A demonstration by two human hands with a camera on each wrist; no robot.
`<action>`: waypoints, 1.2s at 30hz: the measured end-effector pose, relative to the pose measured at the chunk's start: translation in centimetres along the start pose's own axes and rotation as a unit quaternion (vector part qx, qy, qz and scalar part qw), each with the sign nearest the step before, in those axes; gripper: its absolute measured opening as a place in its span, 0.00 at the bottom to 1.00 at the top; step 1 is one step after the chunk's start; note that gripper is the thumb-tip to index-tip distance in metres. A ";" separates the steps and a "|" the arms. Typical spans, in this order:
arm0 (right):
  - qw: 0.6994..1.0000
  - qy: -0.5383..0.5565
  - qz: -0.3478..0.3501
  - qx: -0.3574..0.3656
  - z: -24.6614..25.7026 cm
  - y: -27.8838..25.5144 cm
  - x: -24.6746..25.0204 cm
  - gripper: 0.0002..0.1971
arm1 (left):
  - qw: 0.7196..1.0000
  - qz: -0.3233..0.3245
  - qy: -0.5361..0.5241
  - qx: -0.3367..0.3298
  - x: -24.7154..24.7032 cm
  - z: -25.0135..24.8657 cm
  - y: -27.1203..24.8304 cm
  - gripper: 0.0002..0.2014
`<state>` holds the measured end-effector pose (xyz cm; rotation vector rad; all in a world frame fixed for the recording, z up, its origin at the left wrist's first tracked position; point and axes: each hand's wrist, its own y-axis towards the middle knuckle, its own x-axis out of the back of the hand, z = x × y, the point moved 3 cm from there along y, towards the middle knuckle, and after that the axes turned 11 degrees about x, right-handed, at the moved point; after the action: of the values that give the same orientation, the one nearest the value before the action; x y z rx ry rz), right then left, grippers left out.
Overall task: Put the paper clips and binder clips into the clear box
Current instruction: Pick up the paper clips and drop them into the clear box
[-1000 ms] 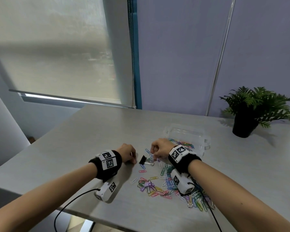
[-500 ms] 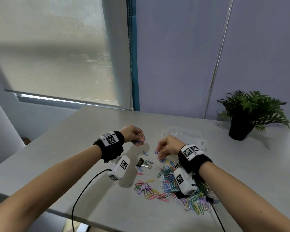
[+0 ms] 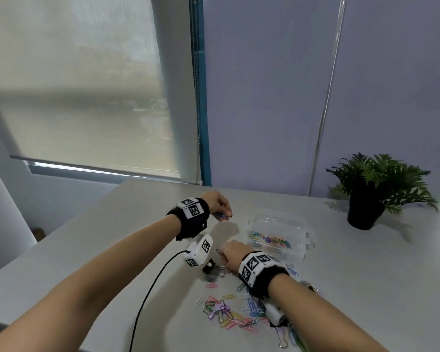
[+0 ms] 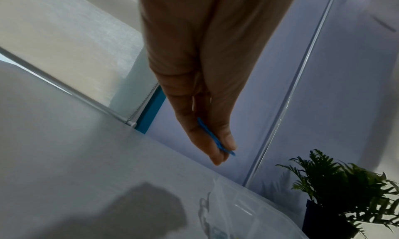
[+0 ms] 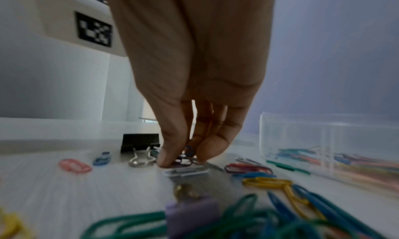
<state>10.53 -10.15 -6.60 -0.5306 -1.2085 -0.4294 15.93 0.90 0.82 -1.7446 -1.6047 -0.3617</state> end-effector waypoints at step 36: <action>0.985 -0.026 -0.154 -0.078 -8.3 -4.4 7.5 0.13 | 0.939 0.023 0.343 -0.025 -3.0 4.2 -2.6 0.13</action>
<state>16.56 -18.89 -0.93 -0.4920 -1.3199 -0.7816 11.77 1.37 -3.21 -1.4521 -1.0493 -0.8835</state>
